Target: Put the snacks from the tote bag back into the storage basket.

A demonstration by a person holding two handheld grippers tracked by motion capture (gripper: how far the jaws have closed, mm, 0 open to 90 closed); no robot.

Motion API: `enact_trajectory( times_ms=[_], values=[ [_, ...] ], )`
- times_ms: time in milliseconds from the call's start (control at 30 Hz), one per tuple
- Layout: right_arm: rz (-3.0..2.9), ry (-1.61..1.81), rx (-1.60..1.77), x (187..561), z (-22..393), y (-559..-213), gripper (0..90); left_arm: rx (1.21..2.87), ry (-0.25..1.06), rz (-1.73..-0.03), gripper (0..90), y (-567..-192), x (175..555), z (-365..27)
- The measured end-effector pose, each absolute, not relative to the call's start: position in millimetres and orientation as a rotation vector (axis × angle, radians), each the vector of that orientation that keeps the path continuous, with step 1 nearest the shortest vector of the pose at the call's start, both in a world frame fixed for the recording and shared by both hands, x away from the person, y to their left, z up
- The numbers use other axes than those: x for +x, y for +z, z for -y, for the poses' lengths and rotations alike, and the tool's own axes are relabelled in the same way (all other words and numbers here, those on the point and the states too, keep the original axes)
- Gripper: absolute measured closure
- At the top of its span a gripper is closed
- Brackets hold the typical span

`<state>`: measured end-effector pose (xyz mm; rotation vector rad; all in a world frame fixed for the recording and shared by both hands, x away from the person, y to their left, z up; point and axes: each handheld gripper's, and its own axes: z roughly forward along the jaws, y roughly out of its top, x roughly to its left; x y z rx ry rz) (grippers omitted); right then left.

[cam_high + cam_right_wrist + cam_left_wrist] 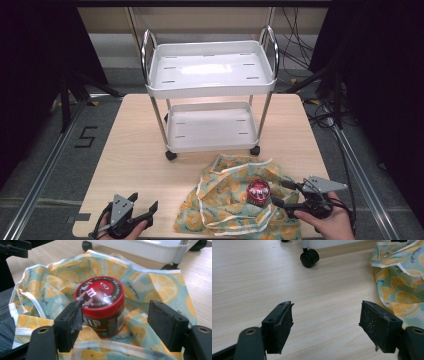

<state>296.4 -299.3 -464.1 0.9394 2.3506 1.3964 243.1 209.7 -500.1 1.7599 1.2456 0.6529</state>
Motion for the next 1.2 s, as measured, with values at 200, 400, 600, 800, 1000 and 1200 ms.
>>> enact_trajectory(
  times_ms=[200,400,600,800,1000,1200],
  values=[
    [-2.378,1.399,0.919,297,295,-465,28.7,1.75,0.639,-1.257,25.9,-501,243,-209],
    [-2.386,1.416,0.858,297,290,-462,27.2,1.761,0.641,-1.253,25.9,-500,241,-211],
    [-2.435,1.418,0.832,298,280,-460,25.7,1.735,0.64,-1.252,26.0,-500,241,-209],
    [-2.456,1.39,0.803,306,280,-463,25.6,1.731,0.64,-1.262,26.1,-500,242,-211],
    [-2.485,1.376,0.825,310,276,-469,25.2,1.726,0.638,-1.26,26.1,-501,242,-210],
    [-2.521,1.338,0.779,317,269,-473,24.6,1.722,0.635,-1.254,26.1,-500,242,-211]
  ],
)
